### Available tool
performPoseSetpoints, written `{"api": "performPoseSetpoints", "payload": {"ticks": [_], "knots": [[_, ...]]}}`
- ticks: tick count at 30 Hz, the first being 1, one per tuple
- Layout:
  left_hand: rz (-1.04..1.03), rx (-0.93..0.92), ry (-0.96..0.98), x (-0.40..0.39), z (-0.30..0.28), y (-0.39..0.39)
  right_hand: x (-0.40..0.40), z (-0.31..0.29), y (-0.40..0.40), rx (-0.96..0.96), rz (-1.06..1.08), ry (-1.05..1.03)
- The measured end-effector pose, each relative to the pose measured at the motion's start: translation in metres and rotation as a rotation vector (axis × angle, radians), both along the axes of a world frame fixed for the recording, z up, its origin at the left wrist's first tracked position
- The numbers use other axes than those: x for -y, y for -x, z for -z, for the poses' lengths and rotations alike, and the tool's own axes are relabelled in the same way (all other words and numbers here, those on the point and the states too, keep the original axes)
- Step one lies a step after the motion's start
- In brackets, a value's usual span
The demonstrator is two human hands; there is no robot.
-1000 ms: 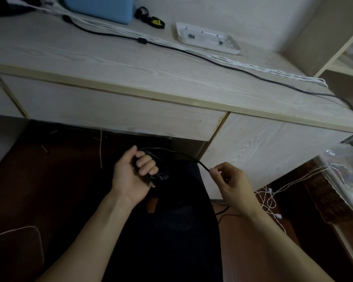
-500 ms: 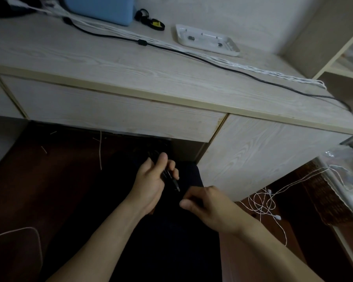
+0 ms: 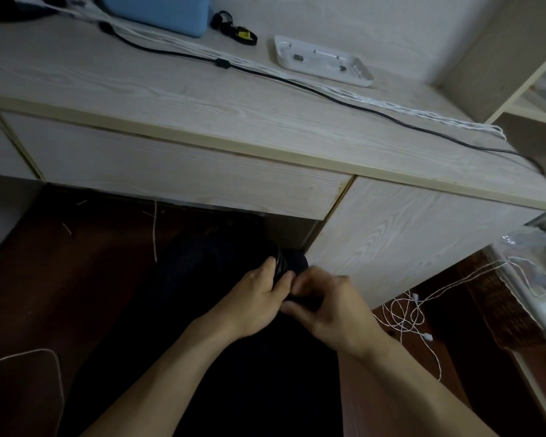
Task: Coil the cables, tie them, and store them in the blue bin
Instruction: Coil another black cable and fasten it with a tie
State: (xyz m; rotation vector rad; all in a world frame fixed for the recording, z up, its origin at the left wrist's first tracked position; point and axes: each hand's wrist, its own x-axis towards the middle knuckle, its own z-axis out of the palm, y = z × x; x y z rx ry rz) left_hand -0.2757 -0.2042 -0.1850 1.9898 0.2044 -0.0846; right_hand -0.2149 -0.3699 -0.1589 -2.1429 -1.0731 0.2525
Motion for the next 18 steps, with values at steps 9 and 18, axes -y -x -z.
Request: {"api": "performPoseSetpoints", "payload": {"ticks": [9,18], "knots": [[0.293,-0.164,0.575,-0.008,-0.01,0.008,0.006,0.002,-0.013,-0.074,0.137,-0.068],[0.044,-0.222,1.357,-0.013,-0.015,0.004,-0.005,-0.003,-0.001,-0.595,0.089,-0.26]]}}
